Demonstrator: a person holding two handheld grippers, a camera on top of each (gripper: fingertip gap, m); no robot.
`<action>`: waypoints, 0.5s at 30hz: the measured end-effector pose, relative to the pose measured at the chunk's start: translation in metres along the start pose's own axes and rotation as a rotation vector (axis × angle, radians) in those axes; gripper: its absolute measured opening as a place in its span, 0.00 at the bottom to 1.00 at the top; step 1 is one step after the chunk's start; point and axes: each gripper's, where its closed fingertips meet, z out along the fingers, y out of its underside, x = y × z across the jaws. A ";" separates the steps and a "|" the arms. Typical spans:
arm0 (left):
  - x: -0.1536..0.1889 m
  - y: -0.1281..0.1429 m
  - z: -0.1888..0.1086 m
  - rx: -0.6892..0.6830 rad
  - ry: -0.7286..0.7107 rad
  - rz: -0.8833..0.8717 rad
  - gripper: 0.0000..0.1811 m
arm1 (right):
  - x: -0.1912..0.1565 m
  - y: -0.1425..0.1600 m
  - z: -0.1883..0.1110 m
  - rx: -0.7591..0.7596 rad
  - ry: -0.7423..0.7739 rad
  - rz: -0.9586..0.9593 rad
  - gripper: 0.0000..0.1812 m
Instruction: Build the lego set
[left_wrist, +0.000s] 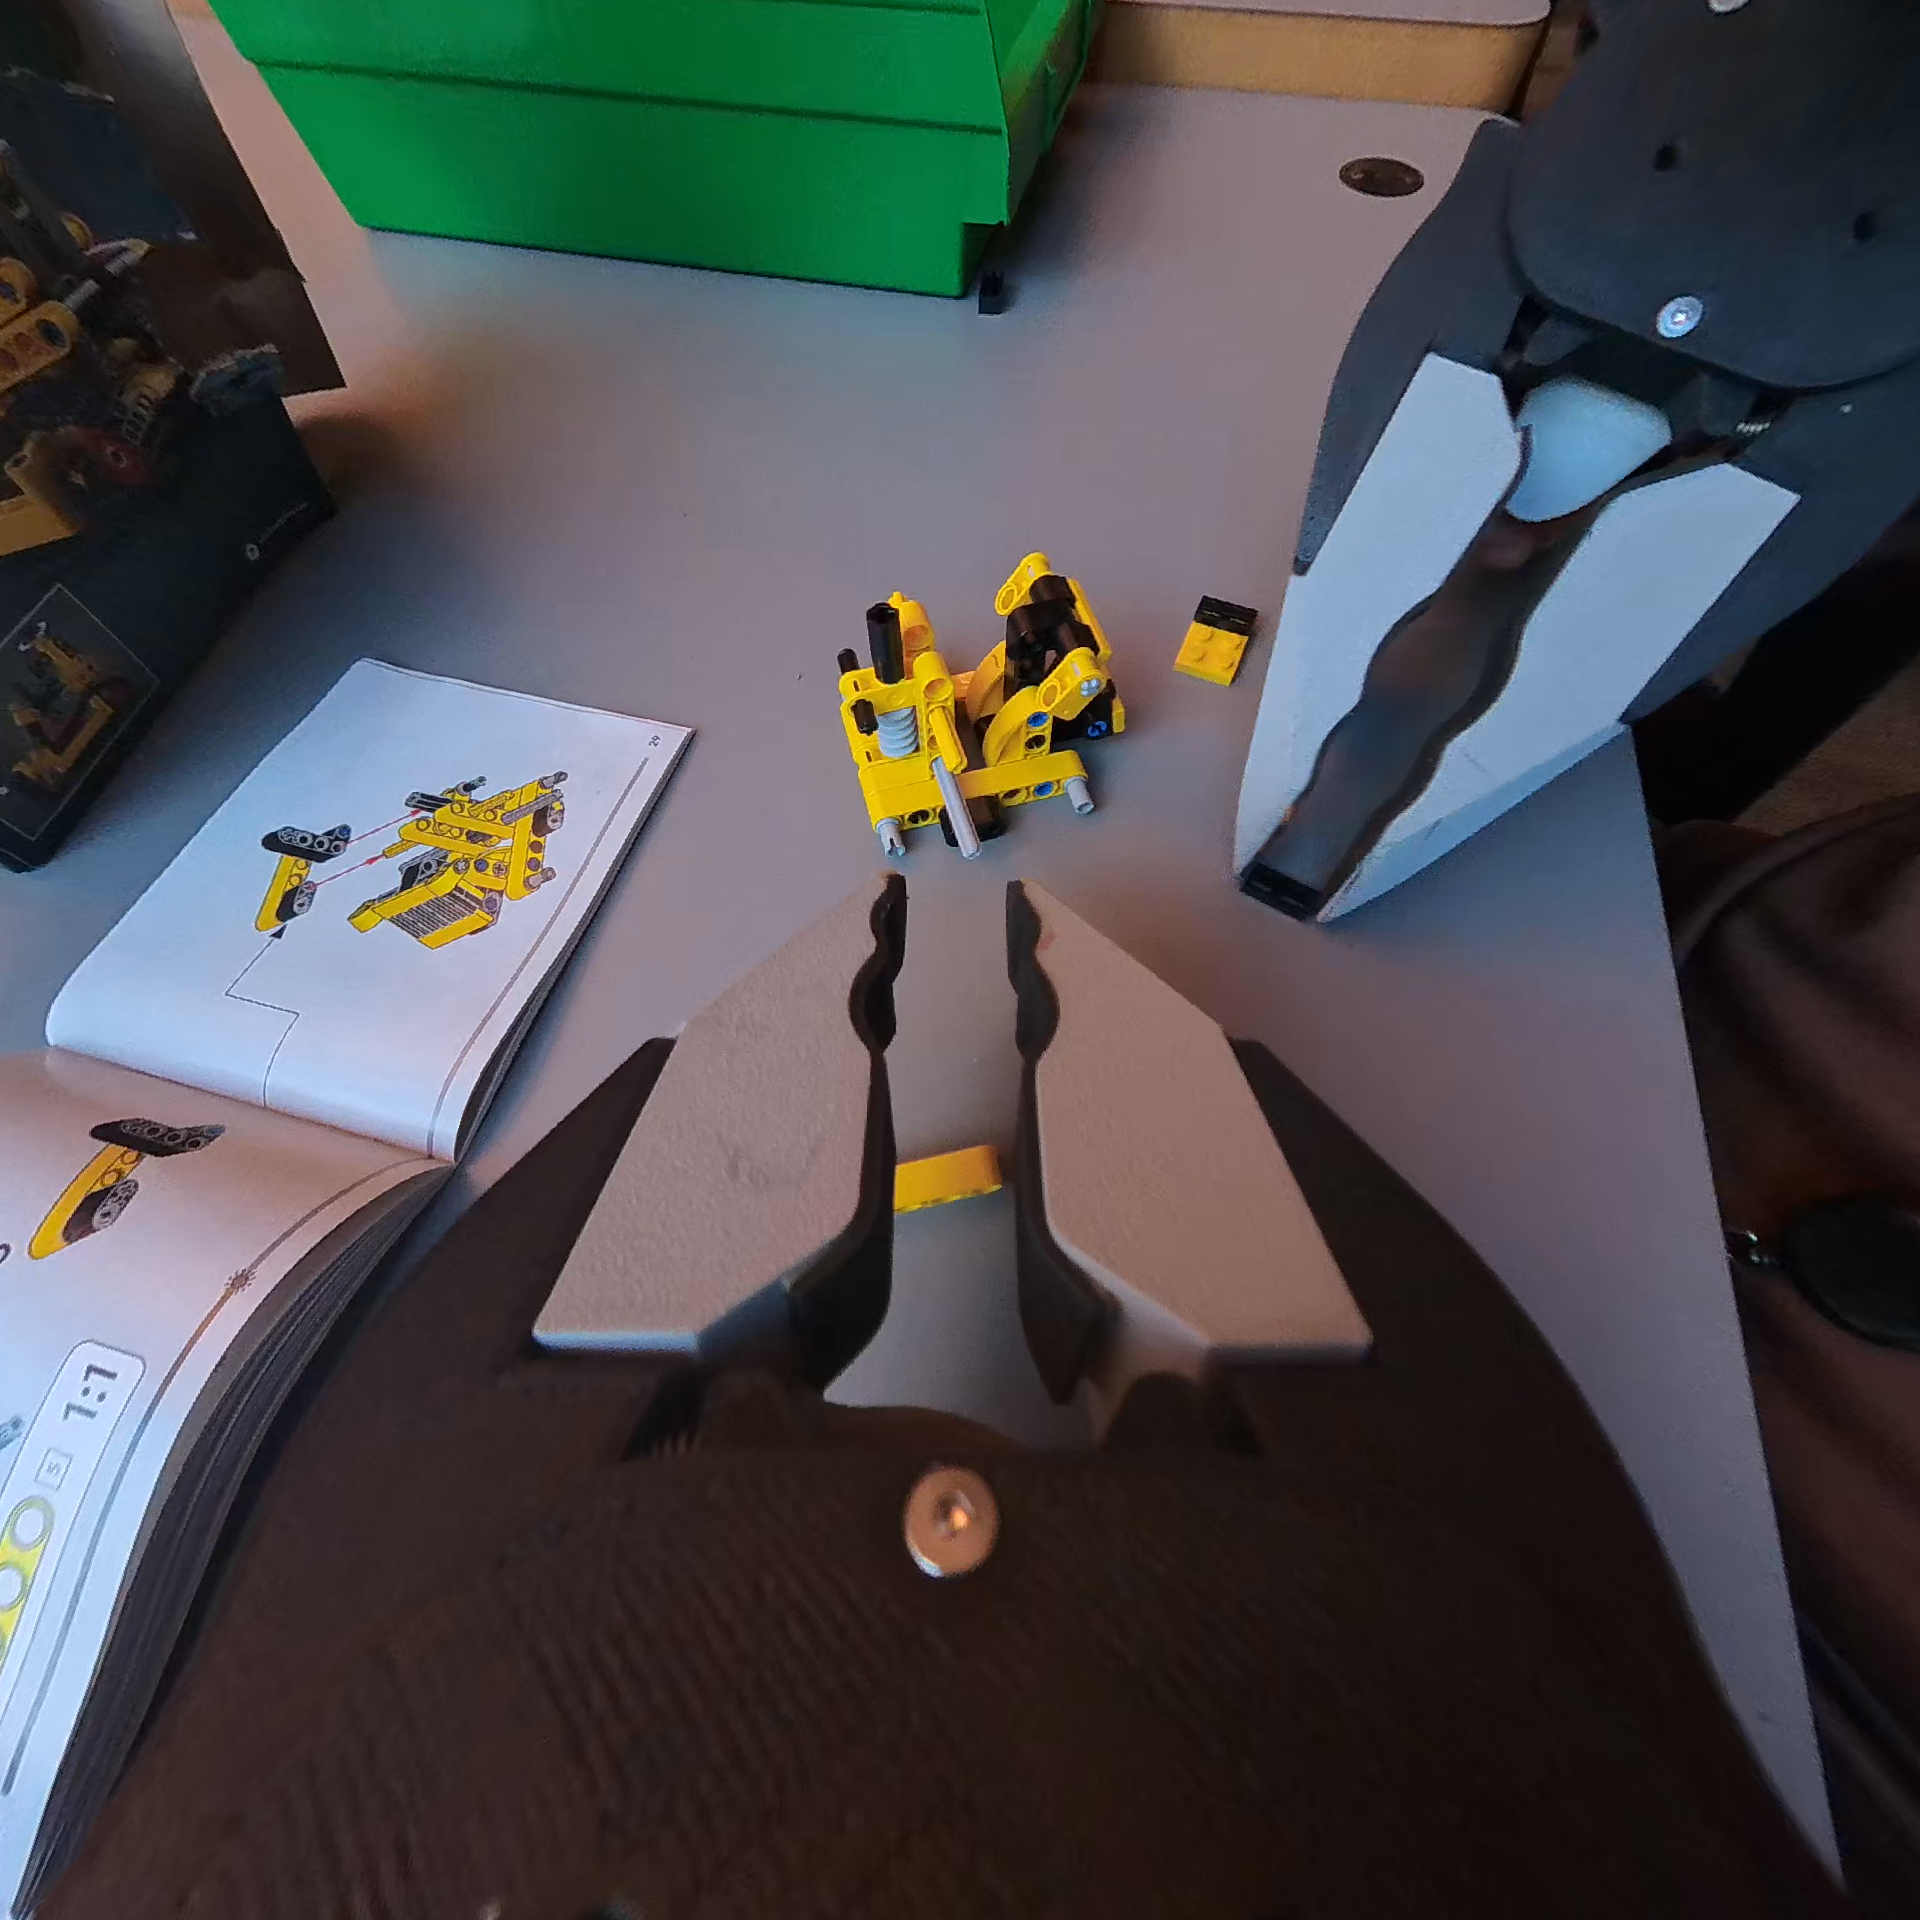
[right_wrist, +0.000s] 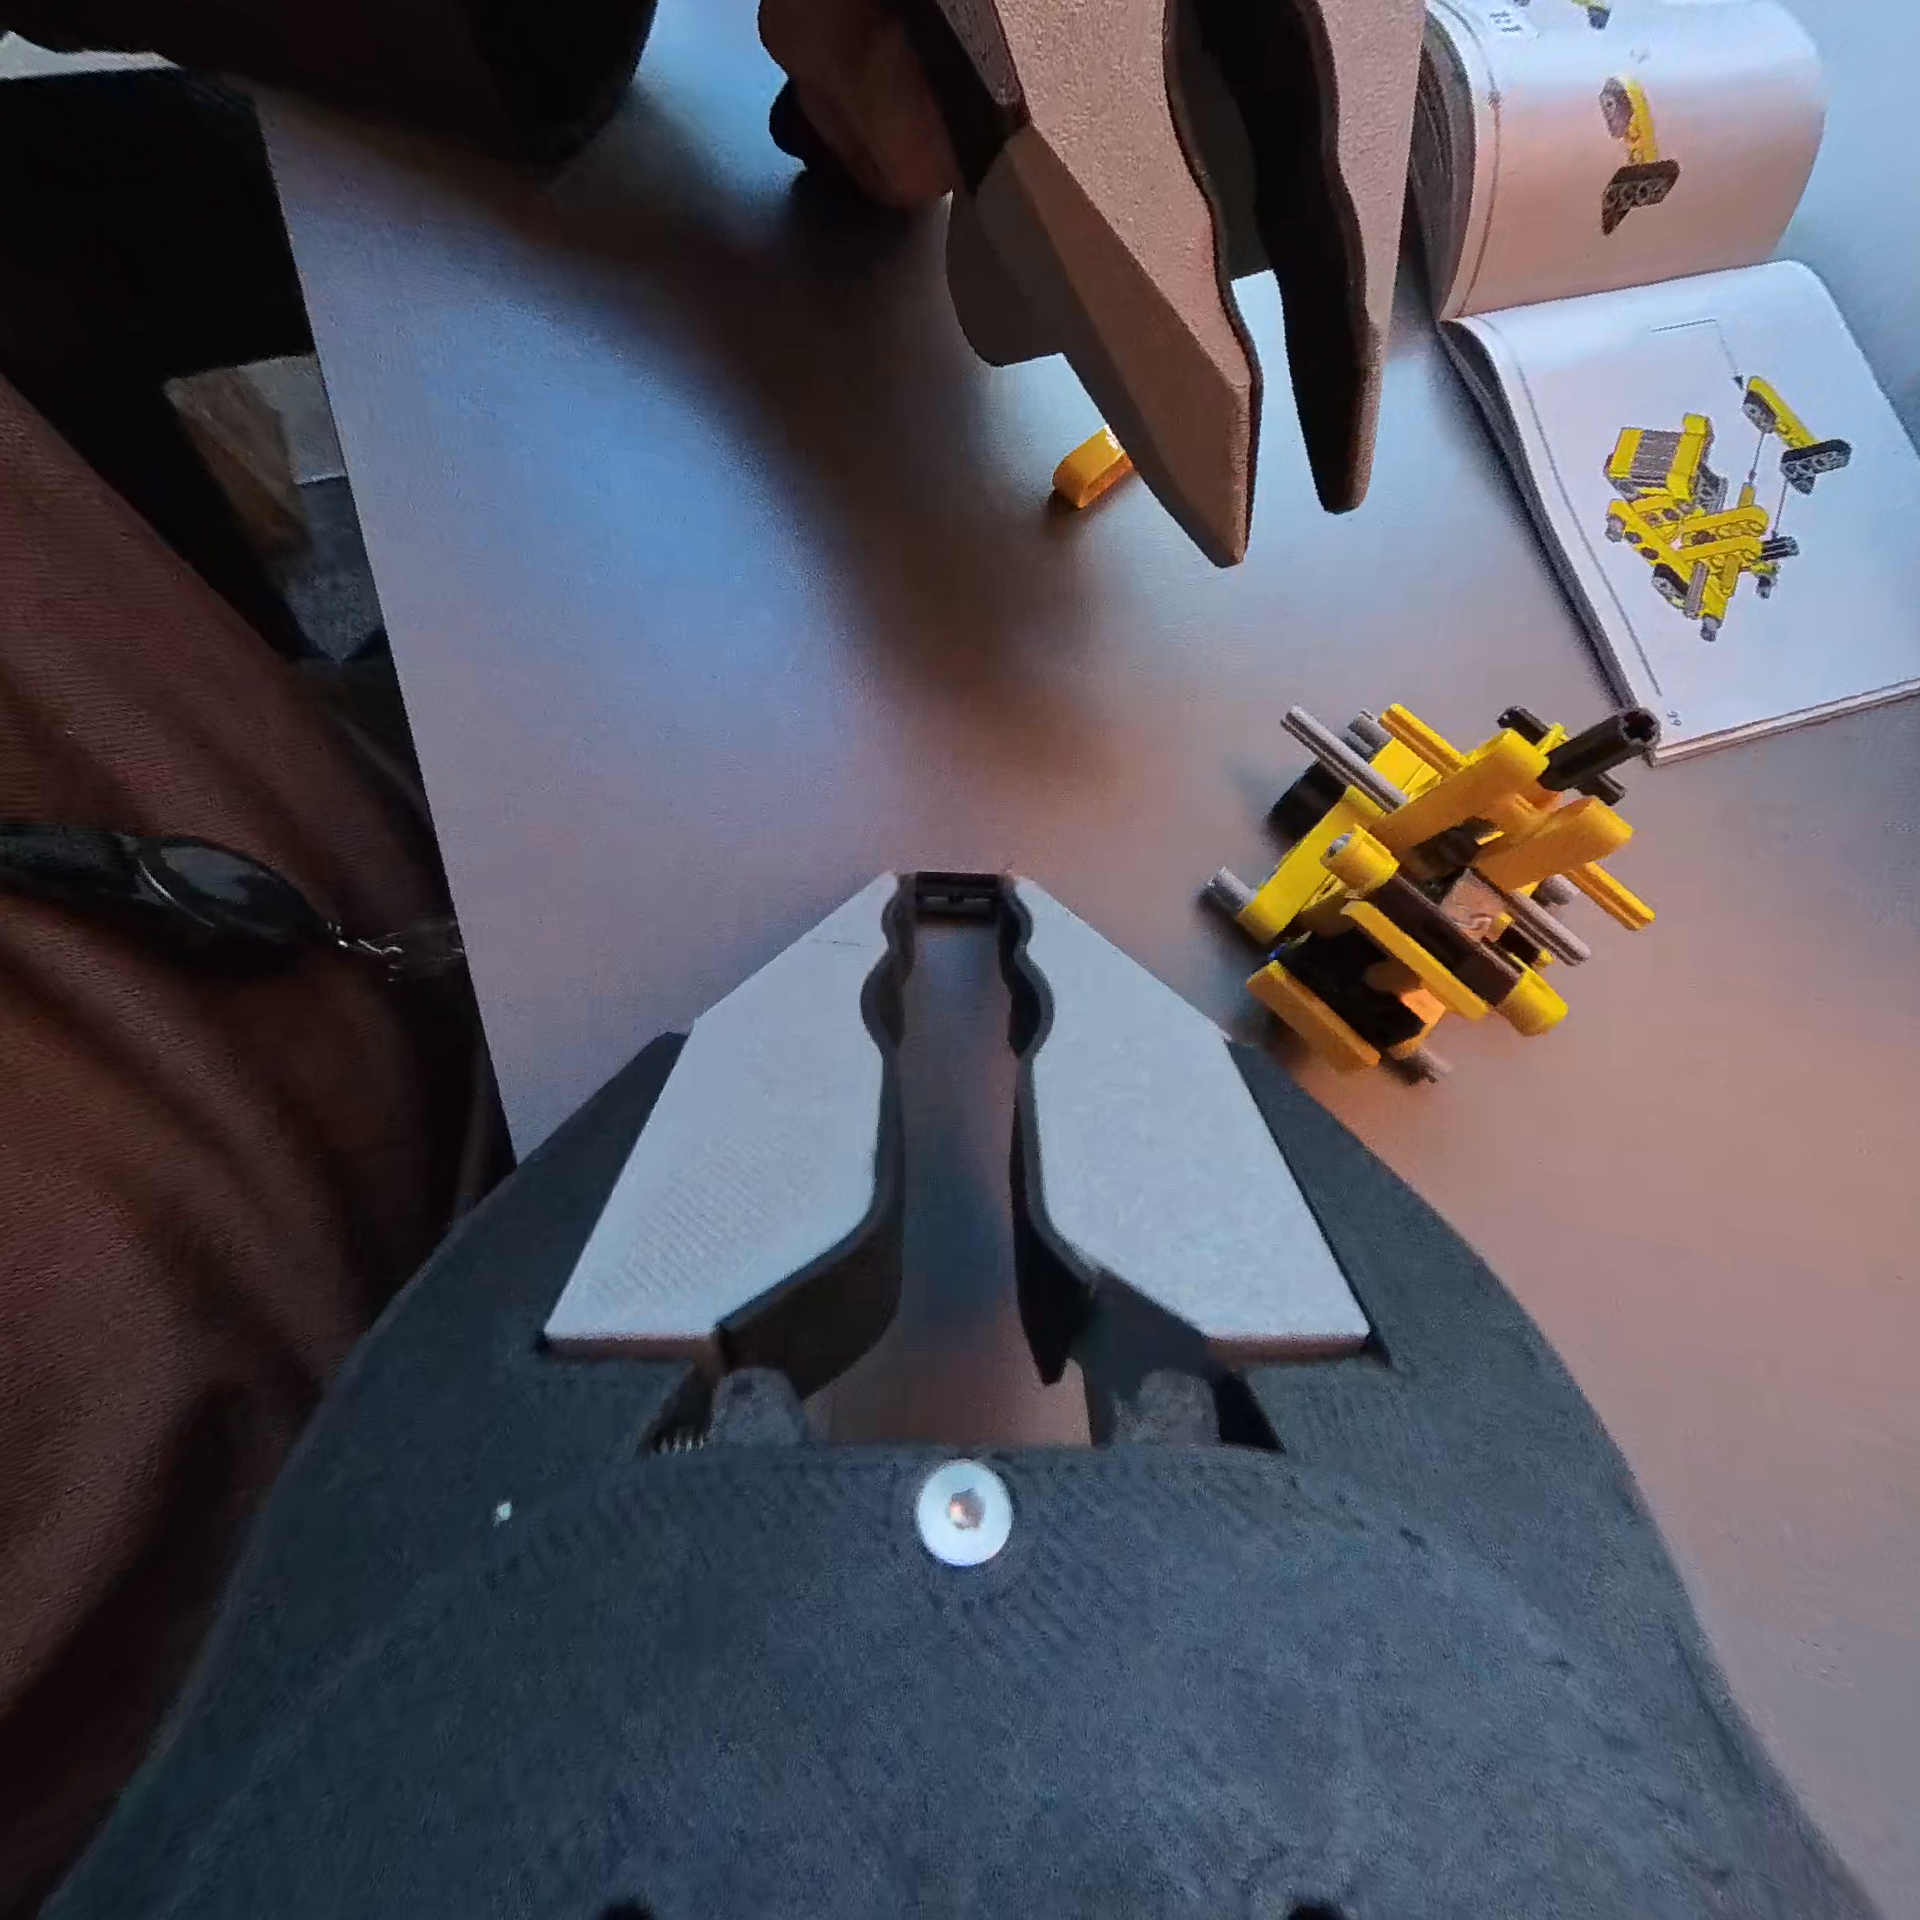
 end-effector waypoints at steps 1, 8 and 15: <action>0.000 0.000 0.000 -0.001 0.001 0.000 0.09 | -0.001 0.000 0.000 0.000 -0.004 -0.005 0.07; 0.000 0.001 0.001 -0.004 0.006 -0.011 0.09 | 0.019 -0.005 -0.031 0.098 0.023 -0.004 0.07; 0.002 0.002 0.002 -0.017 0.014 0.005 0.09 | 0.066 0.017 -0.072 0.158 0.109 -0.008 0.07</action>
